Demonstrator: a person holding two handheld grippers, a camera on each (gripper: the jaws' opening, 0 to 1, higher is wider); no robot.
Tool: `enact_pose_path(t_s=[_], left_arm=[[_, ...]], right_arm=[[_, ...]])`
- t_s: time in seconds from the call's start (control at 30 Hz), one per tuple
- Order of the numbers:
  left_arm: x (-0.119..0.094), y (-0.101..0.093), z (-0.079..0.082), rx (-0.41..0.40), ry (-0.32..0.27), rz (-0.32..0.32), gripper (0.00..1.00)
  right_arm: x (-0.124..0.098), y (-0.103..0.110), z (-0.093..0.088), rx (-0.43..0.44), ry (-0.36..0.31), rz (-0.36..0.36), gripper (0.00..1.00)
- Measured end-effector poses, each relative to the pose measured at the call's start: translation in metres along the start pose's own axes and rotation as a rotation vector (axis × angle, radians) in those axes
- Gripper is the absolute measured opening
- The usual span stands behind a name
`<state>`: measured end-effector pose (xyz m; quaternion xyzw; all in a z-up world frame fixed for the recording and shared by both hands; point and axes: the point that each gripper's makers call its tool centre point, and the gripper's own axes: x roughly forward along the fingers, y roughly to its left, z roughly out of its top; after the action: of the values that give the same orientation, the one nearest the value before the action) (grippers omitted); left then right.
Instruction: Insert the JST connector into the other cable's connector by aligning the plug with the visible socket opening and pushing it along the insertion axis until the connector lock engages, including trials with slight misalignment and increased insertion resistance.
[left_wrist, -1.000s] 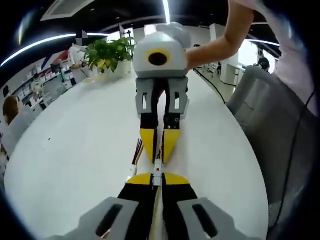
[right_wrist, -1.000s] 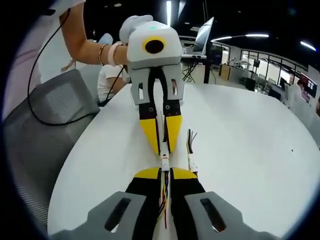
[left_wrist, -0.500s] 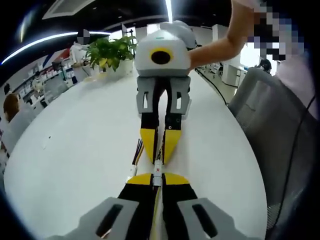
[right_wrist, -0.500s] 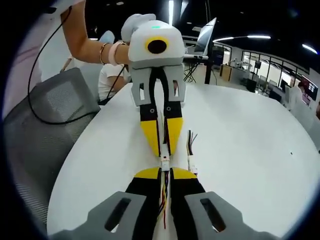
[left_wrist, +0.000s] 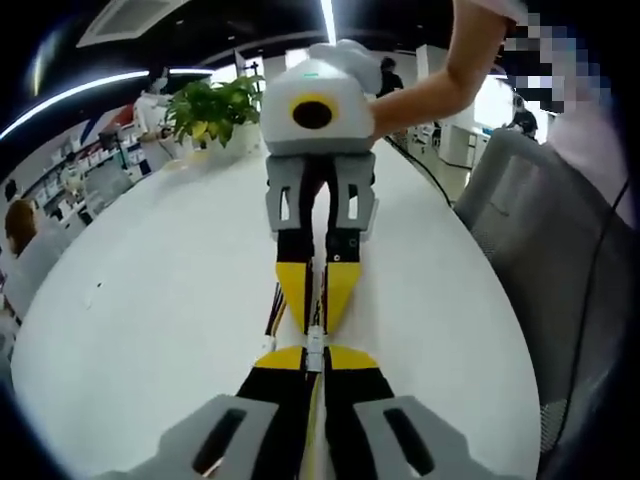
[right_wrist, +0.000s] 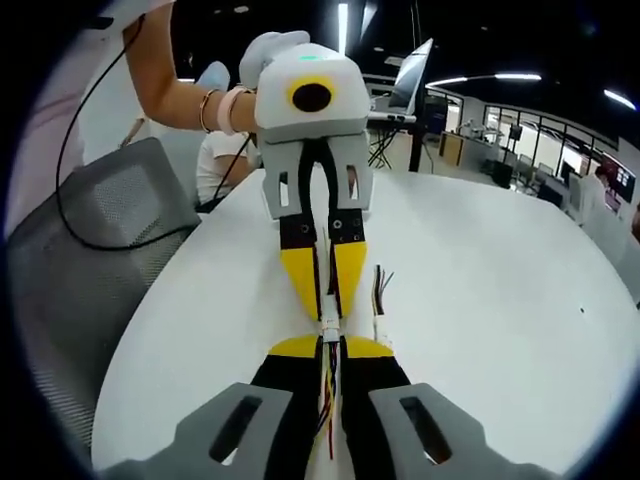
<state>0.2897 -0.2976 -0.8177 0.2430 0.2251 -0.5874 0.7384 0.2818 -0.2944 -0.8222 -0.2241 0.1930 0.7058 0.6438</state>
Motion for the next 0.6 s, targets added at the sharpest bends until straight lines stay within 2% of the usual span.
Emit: enact_pose_path(t_s=[0.03,0.17,0.6], left_arm=[[-0.0004,-0.0004,0.0014,0.002,-0.009,-0.003,0.00],[-0.0004,-0.0002,0.0018,0.030,-0.010,-0.003,0.00],[0.0029,-0.0025,0.0011,0.024,-0.011,-0.011,0.00]], right_arm=[[-0.0002,0.0008,0.0031,0.007,-0.017,0.006,0.02],[-0.0004,-0.0008,0.0008,-0.003,-0.010,0.003,0.02],[-0.0007,0.0000,-0.0046,-0.011,-0.003,0.009,0.02]])
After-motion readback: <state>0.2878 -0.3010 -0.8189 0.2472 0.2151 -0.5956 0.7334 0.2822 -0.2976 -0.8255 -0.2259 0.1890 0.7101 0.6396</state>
